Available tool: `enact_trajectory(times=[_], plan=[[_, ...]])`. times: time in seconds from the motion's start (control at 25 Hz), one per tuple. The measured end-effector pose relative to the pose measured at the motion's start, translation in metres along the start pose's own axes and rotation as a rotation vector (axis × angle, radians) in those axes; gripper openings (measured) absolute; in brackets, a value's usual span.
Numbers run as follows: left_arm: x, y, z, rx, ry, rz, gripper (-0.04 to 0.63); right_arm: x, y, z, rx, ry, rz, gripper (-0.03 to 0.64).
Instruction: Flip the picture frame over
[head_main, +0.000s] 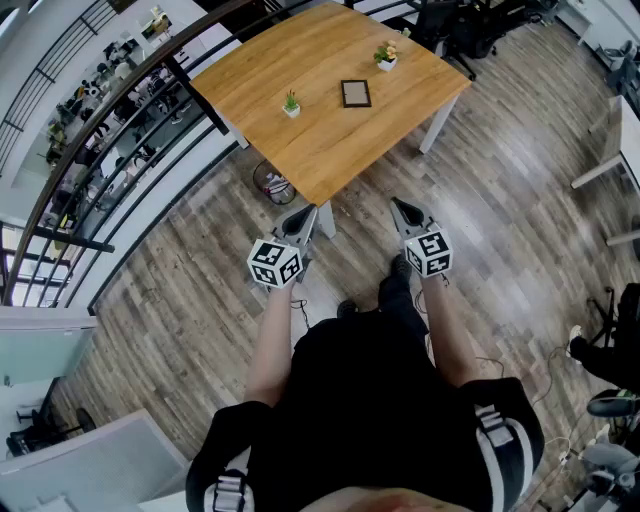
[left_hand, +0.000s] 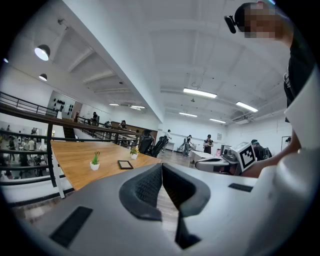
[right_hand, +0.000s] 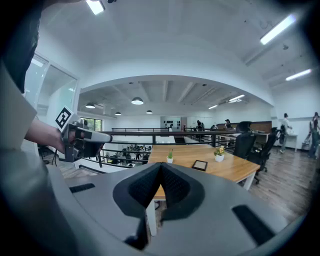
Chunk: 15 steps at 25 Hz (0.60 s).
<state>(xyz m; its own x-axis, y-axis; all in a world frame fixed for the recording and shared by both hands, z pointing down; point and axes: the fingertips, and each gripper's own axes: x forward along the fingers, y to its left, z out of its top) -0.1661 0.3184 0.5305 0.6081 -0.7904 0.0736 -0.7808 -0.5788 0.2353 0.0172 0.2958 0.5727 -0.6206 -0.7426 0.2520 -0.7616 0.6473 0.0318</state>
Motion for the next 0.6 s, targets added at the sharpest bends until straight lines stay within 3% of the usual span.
enact_trajectory(times=[0.16, 0.6], plan=[[-0.014, -0.006, 0.011, -0.004, -0.026, -0.011, 0.021, -0.006, 0.014, 0.005, -0.031, 0.006, 0.025, 0.008], [-0.019, -0.039, 0.017, 0.033, -0.064, -0.083, 0.021, -0.036, 0.013, 0.001, 0.034, -0.008, 0.021, 0.008]])
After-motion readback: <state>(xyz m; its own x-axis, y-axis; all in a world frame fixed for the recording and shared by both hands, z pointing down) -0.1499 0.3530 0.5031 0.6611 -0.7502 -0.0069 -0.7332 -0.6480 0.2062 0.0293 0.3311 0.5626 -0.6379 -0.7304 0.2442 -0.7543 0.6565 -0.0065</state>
